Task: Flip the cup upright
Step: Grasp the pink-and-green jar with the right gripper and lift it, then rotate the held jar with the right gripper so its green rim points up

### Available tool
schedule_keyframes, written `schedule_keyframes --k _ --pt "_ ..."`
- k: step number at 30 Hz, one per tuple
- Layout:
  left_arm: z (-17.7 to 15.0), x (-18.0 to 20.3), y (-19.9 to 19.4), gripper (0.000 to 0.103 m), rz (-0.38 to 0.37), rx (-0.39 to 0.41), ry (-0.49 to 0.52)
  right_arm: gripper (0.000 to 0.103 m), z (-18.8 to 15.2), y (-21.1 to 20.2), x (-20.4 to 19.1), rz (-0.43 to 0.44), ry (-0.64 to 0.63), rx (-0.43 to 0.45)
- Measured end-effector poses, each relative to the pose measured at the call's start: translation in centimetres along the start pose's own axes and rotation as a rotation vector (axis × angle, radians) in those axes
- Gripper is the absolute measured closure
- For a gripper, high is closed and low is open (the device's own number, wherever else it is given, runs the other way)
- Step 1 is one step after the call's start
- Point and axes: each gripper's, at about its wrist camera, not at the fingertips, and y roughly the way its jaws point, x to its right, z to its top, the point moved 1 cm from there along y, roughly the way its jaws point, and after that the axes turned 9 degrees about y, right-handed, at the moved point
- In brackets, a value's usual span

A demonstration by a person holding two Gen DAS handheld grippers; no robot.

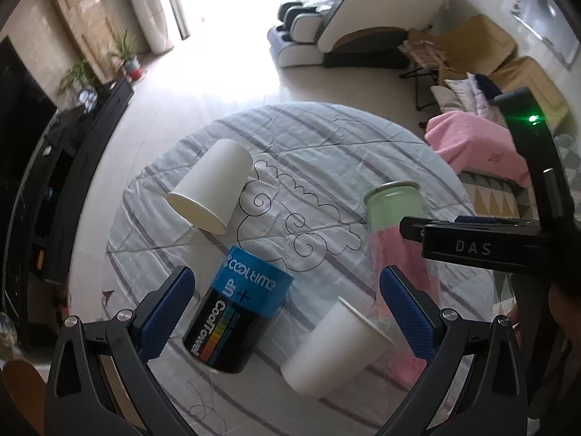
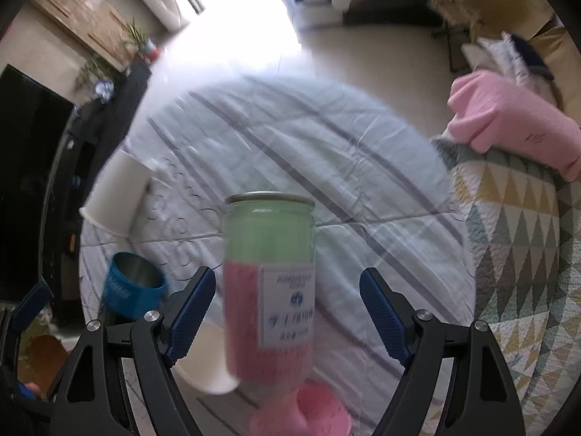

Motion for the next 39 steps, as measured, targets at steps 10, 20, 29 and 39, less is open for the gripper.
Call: schedule_keyframes --k 10,20,29,39 --pt "1.0 -1.7 2.0 0.0 0.022 -0.043 -0.085 0.02 1.7 5.4 -0.8 0.165 0.034 -0.256" --pt "-0.3 -3.9 1.1 0.0 0.003 -0.028 -0.114 0.032 2.5 4.1 -1.5 0.19 -0.002 -0.185" --pt "-3.2 -6.9 -2.5 0.0 -0.022 0.021 -0.114 0.032 1.9 -3.7 -3.0 0.21 0.002 0.038" --pt "-8.7 -9.8 -6.1 0.0 -0.025 0.046 -0.065 0.032 -5.2 -8.6 -5.9 0.281 -0.003 0.138"
